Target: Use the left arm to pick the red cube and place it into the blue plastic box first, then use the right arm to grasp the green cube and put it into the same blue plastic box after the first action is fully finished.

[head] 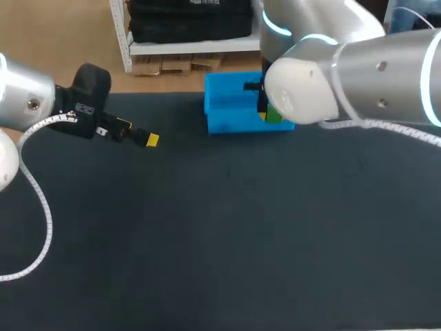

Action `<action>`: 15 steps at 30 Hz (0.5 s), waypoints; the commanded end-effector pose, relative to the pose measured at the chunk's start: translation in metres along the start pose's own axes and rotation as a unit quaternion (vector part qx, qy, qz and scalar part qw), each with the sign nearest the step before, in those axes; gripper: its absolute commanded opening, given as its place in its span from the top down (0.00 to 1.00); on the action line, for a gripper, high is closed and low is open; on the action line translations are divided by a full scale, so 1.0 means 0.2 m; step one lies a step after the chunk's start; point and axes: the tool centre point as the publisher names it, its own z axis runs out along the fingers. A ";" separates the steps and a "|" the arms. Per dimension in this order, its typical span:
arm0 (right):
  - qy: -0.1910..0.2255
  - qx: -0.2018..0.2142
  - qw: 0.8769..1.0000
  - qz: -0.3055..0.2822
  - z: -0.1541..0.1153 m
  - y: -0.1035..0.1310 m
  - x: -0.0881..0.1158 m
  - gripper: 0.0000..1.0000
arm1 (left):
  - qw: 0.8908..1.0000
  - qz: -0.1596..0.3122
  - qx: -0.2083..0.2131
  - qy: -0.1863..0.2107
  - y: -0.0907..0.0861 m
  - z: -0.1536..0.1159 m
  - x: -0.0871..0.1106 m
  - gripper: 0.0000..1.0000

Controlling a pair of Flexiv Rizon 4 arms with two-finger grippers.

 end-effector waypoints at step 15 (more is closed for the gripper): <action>-0.126 -0.084 0.988 -0.005 -0.24 0.05 0.07 1.00 | 1.000 0.001 0.002 -0.004 0.00 0.00 0.01 0.00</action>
